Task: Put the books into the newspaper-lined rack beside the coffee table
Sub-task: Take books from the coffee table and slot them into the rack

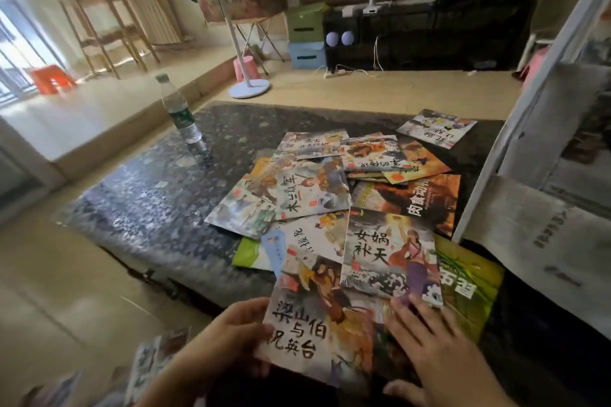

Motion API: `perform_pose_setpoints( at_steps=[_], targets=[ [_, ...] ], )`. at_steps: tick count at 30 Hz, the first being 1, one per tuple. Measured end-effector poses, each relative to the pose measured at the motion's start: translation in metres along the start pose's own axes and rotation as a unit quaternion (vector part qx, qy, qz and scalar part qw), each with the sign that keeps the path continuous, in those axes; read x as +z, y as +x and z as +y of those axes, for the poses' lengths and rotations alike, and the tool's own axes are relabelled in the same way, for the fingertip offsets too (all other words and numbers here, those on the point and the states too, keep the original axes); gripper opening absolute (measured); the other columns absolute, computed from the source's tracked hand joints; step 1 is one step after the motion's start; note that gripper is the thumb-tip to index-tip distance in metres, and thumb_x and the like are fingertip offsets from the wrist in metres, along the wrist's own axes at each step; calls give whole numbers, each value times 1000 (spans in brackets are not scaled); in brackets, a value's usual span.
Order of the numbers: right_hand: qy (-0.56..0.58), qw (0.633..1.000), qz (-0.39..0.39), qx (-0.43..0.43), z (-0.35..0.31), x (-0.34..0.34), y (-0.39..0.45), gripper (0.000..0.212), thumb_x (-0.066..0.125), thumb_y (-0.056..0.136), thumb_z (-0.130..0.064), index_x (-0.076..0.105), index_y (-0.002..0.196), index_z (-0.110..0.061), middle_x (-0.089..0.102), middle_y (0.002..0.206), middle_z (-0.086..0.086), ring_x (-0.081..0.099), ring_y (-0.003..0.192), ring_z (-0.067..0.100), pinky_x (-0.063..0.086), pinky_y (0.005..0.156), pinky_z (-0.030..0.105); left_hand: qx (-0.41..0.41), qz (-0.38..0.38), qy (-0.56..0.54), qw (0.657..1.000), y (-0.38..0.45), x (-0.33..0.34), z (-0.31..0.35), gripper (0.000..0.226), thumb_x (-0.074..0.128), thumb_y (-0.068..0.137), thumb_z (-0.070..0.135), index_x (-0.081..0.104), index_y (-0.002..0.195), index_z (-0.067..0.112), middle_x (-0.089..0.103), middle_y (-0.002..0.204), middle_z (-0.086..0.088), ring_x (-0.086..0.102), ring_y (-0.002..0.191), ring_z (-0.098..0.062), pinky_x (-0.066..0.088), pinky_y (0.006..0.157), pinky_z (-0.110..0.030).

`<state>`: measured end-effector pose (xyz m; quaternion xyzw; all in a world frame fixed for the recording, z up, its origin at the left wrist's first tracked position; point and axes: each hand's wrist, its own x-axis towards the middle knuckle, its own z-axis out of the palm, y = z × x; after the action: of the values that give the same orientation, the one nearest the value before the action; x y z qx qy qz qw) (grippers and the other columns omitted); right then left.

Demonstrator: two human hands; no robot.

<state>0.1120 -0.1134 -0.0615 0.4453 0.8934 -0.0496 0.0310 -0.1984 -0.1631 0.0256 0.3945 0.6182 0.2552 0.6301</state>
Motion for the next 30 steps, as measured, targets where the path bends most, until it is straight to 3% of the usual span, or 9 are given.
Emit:
perform_pose_setpoints(
  at_steps=[3,8,10,13,17,21,25,28,30],
  targets=[
    [-2,995,55,-82,-11,-14,2,104,31,60,-78,27,148,-23,15,162,5,15,145,31,24,105,52,70,93,206,972,-17,-16,21,27,53,97,12,61,118,27,74,93,16,66,76,0,54,65,-21],
    [44,946,300,-112,-49,-92,30,79,59,77,-59,39,144,-22,38,152,2,34,140,29,38,105,45,179,200,524,808,-27,-21,78,23,46,100,21,59,105,39,64,90,20,63,84,1,53,74,-24],
    [59,950,294,-85,-55,-115,47,78,74,70,-45,46,139,-20,49,144,6,48,131,33,45,99,50,217,192,566,771,-25,-10,95,23,46,97,18,57,106,36,66,90,13,64,83,-9,55,75,-34],
    [105,954,279,-33,-52,-133,55,35,66,79,-29,62,113,-29,69,110,-4,66,98,25,53,75,38,273,175,594,736,-21,8,113,23,48,97,24,60,111,39,68,98,12,62,88,-8,54,78,-34],
    [358,905,217,78,-14,-133,40,13,62,92,-27,68,100,-35,70,92,-18,63,85,6,49,69,29,377,242,446,775,-10,24,118,29,54,93,46,58,121,39,59,108,23,56,92,3,49,79,-22],
    [643,686,253,227,27,-119,17,11,61,92,-16,68,99,-20,75,83,-7,71,80,8,58,66,31,362,327,164,858,12,42,102,64,58,79,56,47,137,32,54,127,21,58,109,-1,50,83,-22],
    [747,533,267,293,43,-112,-1,11,57,93,-8,65,100,-7,75,77,2,69,65,13,54,59,31,276,166,22,946,37,86,91,42,65,86,47,60,119,22,70,119,-3,71,98,-17,57,81,-35],
    [766,485,290,306,44,-115,-12,11,55,94,-5,64,99,-8,72,70,0,65,57,12,49,49,27,240,71,-38,967,42,128,91,31,65,84,32,68,104,8,74,97,-17,72,79,-21,57,61,-27],
    [759,502,282,302,47,-114,-22,14,60,92,-8,61,106,-8,70,72,0,60,55,10,47,48,28,228,59,-62,970,42,148,97,12,65,88,17,70,93,7,73,88,-22,70,63,-21,50,46,-22]
  ],
)
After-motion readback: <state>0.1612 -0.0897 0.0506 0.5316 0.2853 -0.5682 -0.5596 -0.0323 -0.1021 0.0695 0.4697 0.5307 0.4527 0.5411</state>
